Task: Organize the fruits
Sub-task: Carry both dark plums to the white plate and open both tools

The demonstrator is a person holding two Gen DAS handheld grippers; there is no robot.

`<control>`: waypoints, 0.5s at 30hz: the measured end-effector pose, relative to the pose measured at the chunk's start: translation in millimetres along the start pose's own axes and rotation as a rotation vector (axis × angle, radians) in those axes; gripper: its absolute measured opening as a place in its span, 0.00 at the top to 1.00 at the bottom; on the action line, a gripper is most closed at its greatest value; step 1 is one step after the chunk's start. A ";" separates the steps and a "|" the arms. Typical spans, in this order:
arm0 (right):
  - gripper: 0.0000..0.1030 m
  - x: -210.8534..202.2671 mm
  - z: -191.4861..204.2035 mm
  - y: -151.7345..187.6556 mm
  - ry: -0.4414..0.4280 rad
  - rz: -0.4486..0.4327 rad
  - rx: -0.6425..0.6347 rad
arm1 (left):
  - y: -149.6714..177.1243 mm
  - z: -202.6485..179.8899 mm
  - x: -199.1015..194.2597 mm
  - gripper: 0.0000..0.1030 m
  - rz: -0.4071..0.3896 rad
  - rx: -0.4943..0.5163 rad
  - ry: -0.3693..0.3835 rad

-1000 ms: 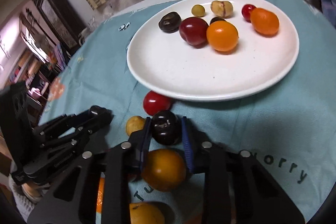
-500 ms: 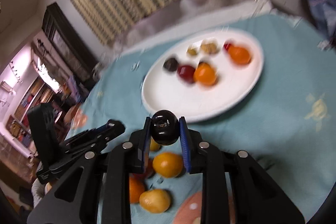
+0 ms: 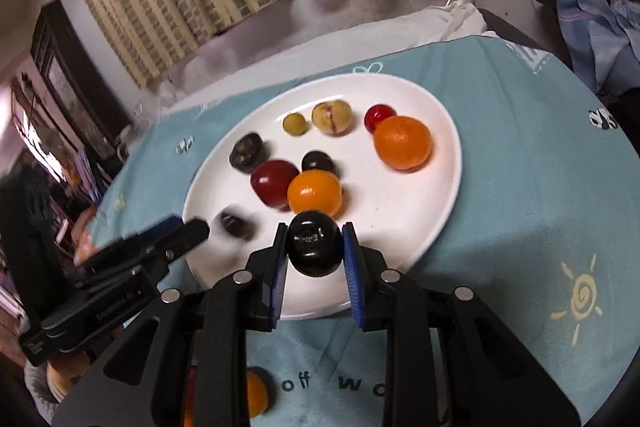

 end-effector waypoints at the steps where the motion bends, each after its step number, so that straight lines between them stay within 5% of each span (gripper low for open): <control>1: 0.70 -2.3 -1.8 -0.4 -0.014 -0.004 0.022 | -0.5 2.9 -3.3 0.47 -0.008 -0.017 0.001; 4: 0.18 -11.3 -3.1 -2.2 -0.023 -0.055 0.054 | 3.1 6.1 -13.5 0.41 -0.023 -0.033 -0.001; 11: 0.18 -63.1 10.3 -2.0 -0.126 -0.167 0.041 | 29.4 17.9 -53.4 0.36 -0.051 -0.046 -0.043; 15: 0.12 -94.9 21.7 34.0 -0.097 -0.216 -0.052 | 53.0 26.1 -78.6 0.30 -0.072 -0.061 -0.077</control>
Point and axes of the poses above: each gripper's, at about its wrist camera, not at the fingertips, and x roughly the way its jaws point, z to its left, y to its underside, the point moved 2 cm from there along x, roughly the way its jaws point, and after that the axes turned 6 degrees about y, right-handed, at the moved point
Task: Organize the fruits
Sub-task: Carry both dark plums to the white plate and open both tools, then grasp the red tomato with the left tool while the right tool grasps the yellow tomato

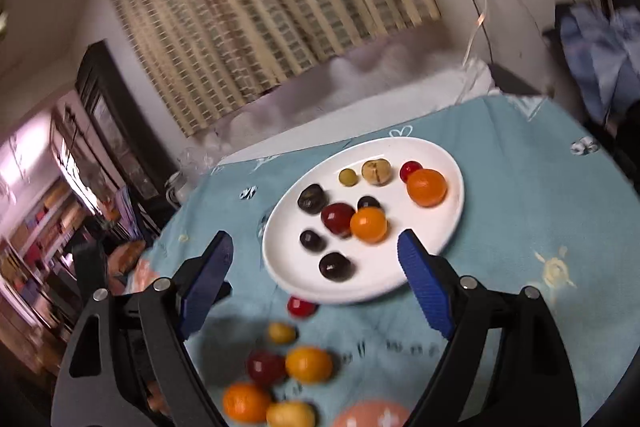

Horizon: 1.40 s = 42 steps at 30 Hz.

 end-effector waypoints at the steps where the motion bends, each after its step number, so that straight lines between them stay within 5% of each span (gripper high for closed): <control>1: 0.10 -3.0 -0.7 12.2 0.017 0.004 -0.008 | 6.5 0.0 -4.6 0.29 0.000 0.005 -0.012; 5: 0.10 13.0 -11.4 29.3 0.066 0.096 0.030 | 15.7 -13.0 -2.8 0.26 0.019 0.076 -0.023; 17: 0.10 16.0 -37.7 22.8 0.044 0.131 0.192 | 7.8 -58.5 68.0 0.28 0.171 0.343 -0.057; 22: 0.10 17.7 -38.3 23.6 0.041 0.145 0.197 | 1.1 -63.0 79.7 0.35 0.191 0.341 0.003; 27: 0.10 19.6 -38.6 23.8 0.047 0.150 0.197 | 6.0 -73.9 93.7 0.70 0.251 0.356 0.072; 35: 0.10 24.9 -37.9 25.6 0.055 0.164 0.184 | 10.1 -68.6 89.8 0.73 0.250 0.319 0.097; 42: 0.10 31.4 -31.7 30.8 0.044 0.189 0.151 | 7.5 -29.2 33.9 0.74 0.133 0.227 0.030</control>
Point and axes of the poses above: each gripper's, at about its wrist camera, not at the fingertips, and x roughly the way its jaws point, z to its left, y to its underside, the point moved 2 cm from there along x, roughly the way its jaws point, and after that the axes turned 6 degrees about y, right-handed, at the moved point
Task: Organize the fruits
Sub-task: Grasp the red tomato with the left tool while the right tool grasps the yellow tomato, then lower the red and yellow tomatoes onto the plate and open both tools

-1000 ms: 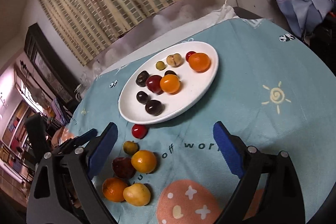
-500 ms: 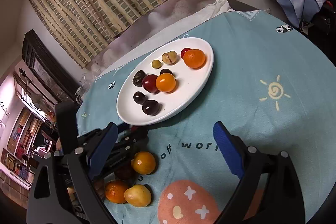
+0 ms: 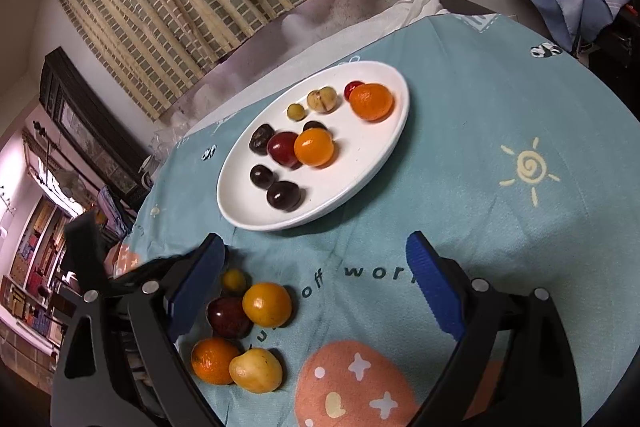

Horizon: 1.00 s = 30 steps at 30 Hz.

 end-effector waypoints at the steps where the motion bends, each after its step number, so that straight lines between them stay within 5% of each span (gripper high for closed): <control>1: 0.10 3.4 4.7 3.3 -0.010 0.017 -0.022 | 3.2 8.6 -11.2 0.74 -0.021 -0.032 -0.009; 5: 0.12 16.9 22.6 18.3 -0.069 0.095 -0.088 | 24.0 30.0 -34.1 0.74 -0.046 -0.102 -0.054; 13: 0.37 34.3 21.9 31.3 -0.166 0.209 -0.043 | 37.5 25.4 -33.6 0.74 -0.025 -0.091 -0.030; 18: 0.41 39.1 25.5 37.6 -0.163 0.227 -0.055 | 38.2 21.1 -29.5 0.74 -0.016 -0.080 -0.024; 23: 0.63 47.9 27.6 40.6 -0.153 0.224 -0.063 | 41.1 19.9 -22.5 0.74 0.002 -0.080 -0.022; 26: 0.64 48.0 22.0 39.0 -0.173 0.219 -0.027 | 43.5 18.8 -16.9 0.74 0.018 -0.077 -0.023; 30: 0.70 33.8 15.0 30.0 -0.175 0.150 0.004 | 43.1 21.2 -19.0 0.74 0.005 -0.090 -0.027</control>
Point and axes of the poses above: each gripper's, at about its wrist camera, not at the fingertips, and x roughly the way its jaws point, z to its left, y to its underside, the point moved 2 cm from there along x, roughly the way its jaws point, and after that the axes turned 6 degrees about y, right-handed, at the moved point
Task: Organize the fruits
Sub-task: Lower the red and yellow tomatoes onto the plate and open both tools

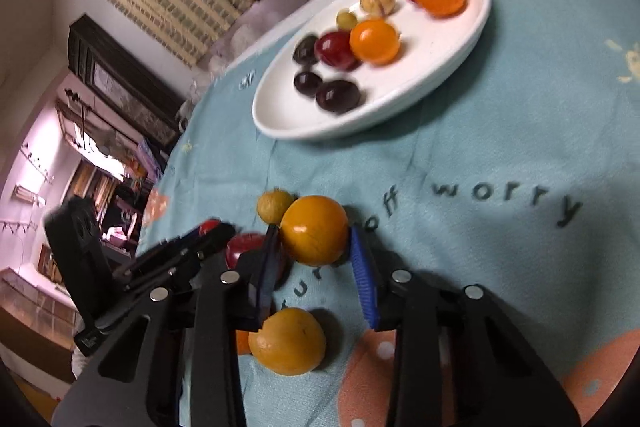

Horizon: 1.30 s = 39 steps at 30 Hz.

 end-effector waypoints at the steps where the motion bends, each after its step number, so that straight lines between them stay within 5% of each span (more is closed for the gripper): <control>1: 0.83 -7.9 0.0 -3.5 -0.001 -0.035 0.001 | -1.9 0.3 -2.4 0.74 -0.010 -0.005 0.001; 5: 0.85 -30.9 1.3 -16.3 0.012 -0.126 -0.012 | -24.2 -4.0 -18.3 0.74 -0.080 -0.029 0.020; 9: 0.81 -20.7 6.2 -17.2 0.059 -0.080 -0.080 | -48.8 -14.9 -21.8 0.74 -0.130 -0.035 0.055; 10: 0.68 -14.6 6.8 -15.5 0.085 -0.054 -0.084 | -49.6 -16.8 -20.8 0.74 -0.133 -0.037 0.067; 11: 0.44 -9.6 7.2 -13.7 0.092 -0.034 -0.079 | -49.1 -18.4 -19.4 0.74 -0.129 -0.033 0.073; 12: 0.41 -6.0 9.6 -11.9 0.070 -0.037 -0.078 | -45.9 -20.9 -16.3 0.74 -0.116 -0.016 0.068; 21: 0.41 29.5 29.6 -12.6 0.123 0.004 -0.113 | -40.5 -14.9 -11.5 0.74 -0.099 -0.015 0.038; 25: 0.63 50.9 31.1 -11.1 0.154 0.022 -0.130 | -38.3 -13.3 -7.0 0.74 -0.087 -0.014 0.032; 30: 0.64 40.3 28.0 -10.3 0.113 0.016 -0.126 | -35.0 -11.4 -2.9 0.74 -0.077 -0.008 0.025; 34: 0.64 -4.2 29.2 -18.7 0.076 -0.084 -0.120 | -40.1 -14.5 -7.8 0.74 -0.094 -0.007 0.026; 39: 0.64 -35.6 26.2 -55.2 0.168 -0.214 -0.137 | -75.2 -23.4 -6.6 0.74 -0.123 0.010 0.021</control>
Point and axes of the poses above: each gripper's, at about its wrist camera, not at the fingertips, and x roughly the way its jaws point, z to its left, y to its underside, the point moved 2 cm from there along x, roughly the way its jaws point, and after that the axes turned 6 degrees about y, right-handed, at the moved point
